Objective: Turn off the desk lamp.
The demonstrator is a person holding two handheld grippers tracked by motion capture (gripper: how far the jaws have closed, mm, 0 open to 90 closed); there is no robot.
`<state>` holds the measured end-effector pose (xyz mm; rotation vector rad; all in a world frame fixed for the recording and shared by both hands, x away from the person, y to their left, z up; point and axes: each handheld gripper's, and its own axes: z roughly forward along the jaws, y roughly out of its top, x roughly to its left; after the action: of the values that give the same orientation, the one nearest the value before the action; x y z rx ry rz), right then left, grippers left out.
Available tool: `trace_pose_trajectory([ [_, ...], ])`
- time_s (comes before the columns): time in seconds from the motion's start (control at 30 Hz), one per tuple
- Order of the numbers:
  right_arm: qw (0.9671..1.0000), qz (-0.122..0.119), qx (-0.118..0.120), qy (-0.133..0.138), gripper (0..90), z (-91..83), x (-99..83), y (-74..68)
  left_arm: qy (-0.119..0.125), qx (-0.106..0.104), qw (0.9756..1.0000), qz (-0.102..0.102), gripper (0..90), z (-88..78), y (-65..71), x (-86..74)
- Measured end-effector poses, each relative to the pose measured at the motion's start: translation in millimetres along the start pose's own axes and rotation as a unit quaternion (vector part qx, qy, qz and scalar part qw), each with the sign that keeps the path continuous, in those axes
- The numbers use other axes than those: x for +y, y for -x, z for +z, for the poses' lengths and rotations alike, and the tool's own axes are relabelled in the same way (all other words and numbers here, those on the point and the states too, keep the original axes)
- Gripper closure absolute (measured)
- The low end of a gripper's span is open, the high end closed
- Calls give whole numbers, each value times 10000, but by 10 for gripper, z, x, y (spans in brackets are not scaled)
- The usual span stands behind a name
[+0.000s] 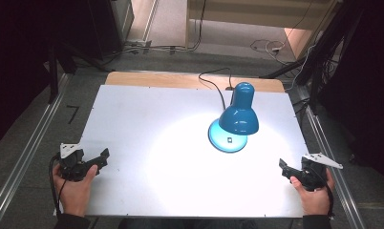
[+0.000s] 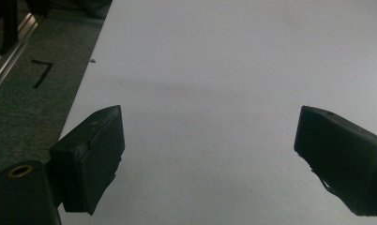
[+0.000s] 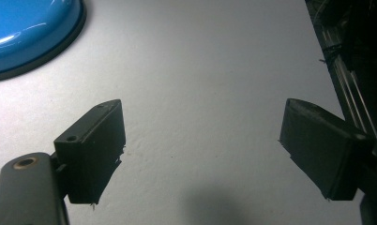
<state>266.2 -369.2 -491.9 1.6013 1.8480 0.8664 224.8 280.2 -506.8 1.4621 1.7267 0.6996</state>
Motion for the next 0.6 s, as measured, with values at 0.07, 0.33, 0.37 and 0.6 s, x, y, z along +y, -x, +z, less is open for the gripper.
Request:
trace_pose_trajectory([
  [0.07, 10000, 9, 26, 4, 131, 1, 1, 0, -16, 2, 10000, 33, 99, 8, 4, 0],
  [0.33, 10000, -9, 99, -7, 131, 12, 4, -17, -2, 6, 10000, 11, 99, 4, -4, 1],
  [0.37, 10000, -9, 99, -7, 131, 12, 4, -17, -2, 6, 10000, 11, 99, 4, -4, 1],
  [0.6, 9999, -16, 141, -16, 131, 20, 12, -50, -18, -6, 10000, 20, 98, 15, 1, 1],
])
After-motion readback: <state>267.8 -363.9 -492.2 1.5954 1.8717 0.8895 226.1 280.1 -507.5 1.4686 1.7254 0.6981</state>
